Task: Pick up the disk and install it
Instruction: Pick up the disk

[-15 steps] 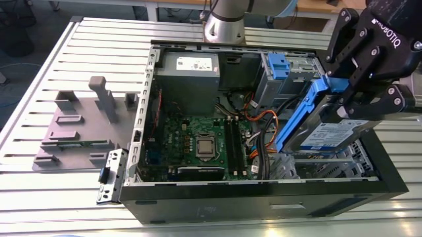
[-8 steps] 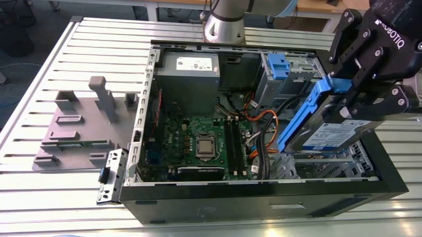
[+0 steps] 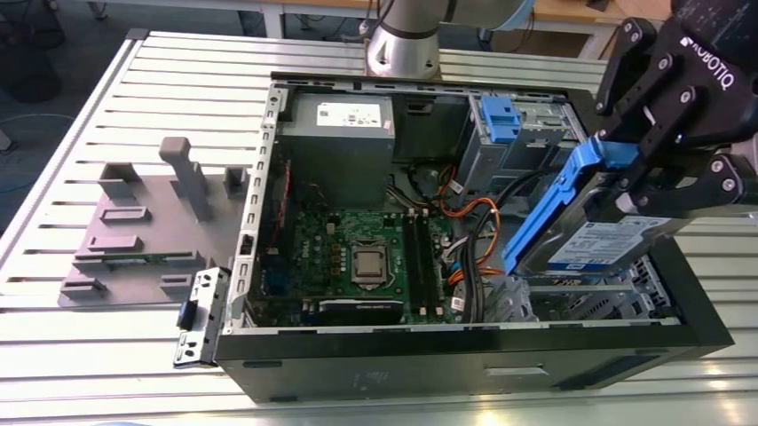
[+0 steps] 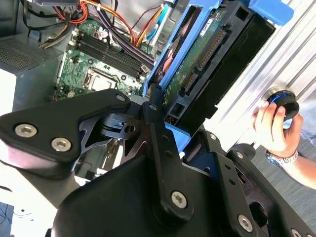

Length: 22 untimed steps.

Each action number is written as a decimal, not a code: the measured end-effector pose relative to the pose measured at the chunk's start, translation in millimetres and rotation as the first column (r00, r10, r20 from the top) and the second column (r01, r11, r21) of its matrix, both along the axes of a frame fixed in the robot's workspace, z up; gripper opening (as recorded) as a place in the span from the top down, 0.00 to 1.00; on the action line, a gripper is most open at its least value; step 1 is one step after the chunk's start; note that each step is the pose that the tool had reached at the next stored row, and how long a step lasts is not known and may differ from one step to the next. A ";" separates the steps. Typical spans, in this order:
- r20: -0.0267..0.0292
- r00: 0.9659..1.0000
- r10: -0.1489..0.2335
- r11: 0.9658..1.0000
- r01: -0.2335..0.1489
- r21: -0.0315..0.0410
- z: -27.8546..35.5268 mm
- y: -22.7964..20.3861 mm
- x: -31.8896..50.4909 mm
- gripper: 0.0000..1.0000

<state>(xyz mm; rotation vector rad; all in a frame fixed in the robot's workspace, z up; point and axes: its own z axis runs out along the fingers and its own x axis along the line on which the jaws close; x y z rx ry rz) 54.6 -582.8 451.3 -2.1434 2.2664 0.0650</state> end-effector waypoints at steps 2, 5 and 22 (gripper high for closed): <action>0.000 1.000 0.000 1.000 0.000 0.000 -0.1 0.0 1.0 0.64; 0.000 1.000 0.000 1.000 0.000 0.000 -0.3 0.0 2.2 0.64; 0.000 1.000 0.000 1.000 0.000 0.000 -1.3 0.0 6.8 0.64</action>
